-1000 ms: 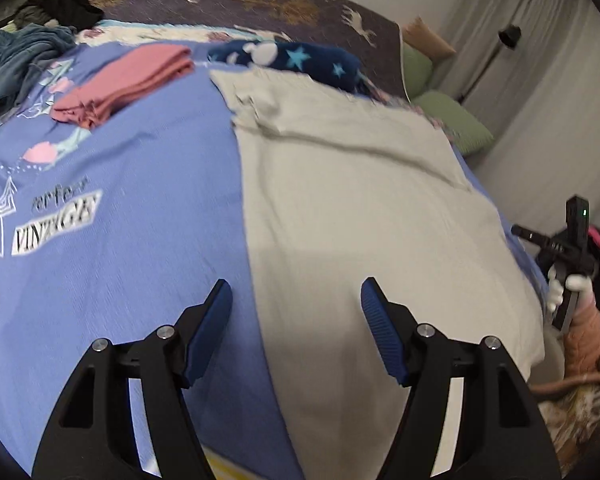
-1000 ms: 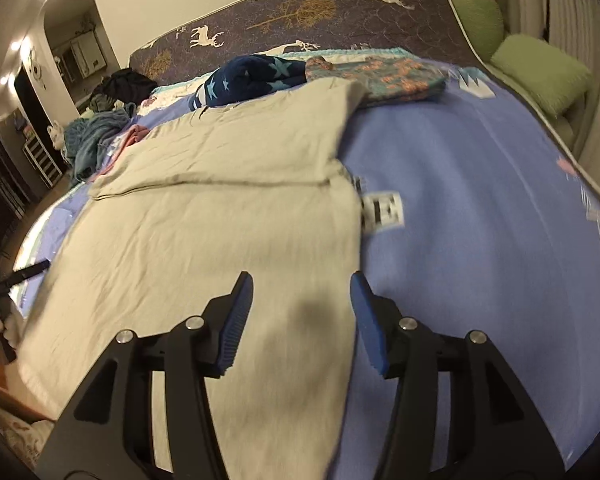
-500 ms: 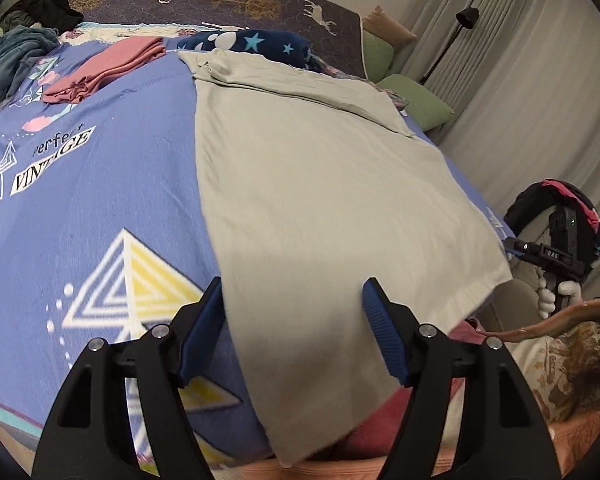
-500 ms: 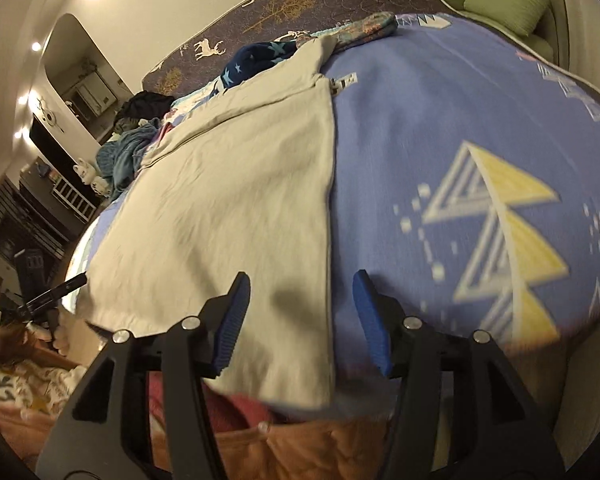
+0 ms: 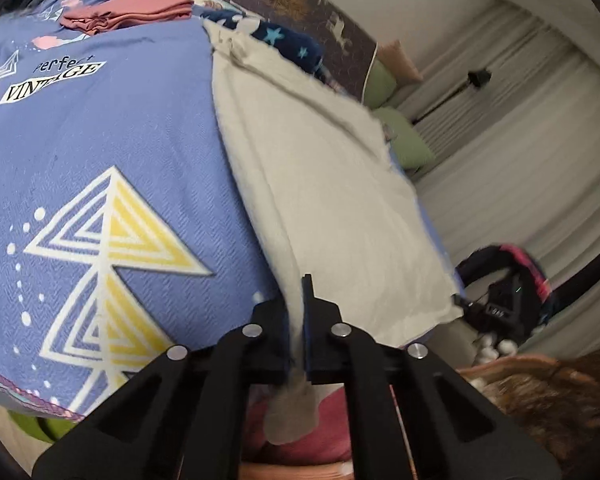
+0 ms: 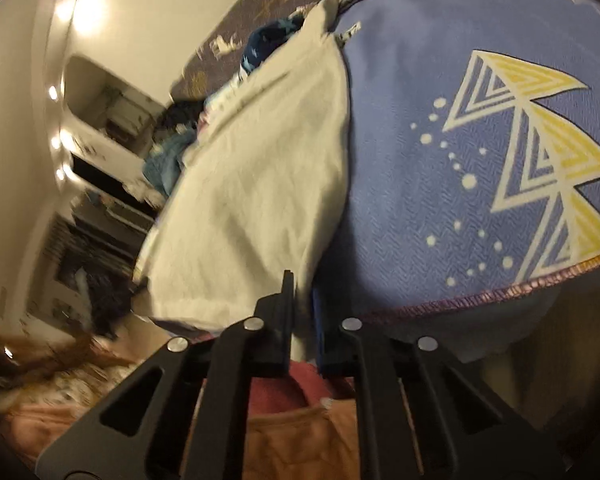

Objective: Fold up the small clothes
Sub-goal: 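Grasp the sweatshirt edge with both grippers and lift it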

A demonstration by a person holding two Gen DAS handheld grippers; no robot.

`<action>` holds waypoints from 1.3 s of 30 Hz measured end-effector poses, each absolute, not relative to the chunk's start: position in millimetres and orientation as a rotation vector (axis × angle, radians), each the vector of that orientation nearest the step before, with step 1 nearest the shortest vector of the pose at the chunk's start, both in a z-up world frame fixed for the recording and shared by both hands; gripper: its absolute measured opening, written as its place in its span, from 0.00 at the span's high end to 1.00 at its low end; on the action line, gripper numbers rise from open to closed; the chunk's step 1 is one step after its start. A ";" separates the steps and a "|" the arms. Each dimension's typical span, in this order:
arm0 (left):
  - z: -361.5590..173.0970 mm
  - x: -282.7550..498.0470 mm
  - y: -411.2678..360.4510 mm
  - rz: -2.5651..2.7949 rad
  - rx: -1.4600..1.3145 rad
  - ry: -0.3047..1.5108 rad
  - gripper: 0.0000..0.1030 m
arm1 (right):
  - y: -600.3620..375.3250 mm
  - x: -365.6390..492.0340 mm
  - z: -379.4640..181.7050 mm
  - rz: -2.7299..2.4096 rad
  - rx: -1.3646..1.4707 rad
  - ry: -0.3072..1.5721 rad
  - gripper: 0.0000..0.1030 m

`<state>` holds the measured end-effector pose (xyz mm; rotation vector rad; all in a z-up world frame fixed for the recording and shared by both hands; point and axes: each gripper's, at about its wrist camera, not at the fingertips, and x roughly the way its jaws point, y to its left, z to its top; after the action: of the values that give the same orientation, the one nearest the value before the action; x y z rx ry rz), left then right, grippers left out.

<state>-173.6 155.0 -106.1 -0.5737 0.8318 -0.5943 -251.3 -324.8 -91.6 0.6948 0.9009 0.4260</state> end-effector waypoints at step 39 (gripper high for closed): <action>37.8 50.1 159.3 -0.594 -0.723 0.453 0.96 | -326.4 16.1 65.4 0.449 0.621 0.444 0.92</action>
<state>50.1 159.3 37.8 -0.7230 0.4534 -0.5939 16.1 -326.4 65.4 0.6210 0.4441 0.4489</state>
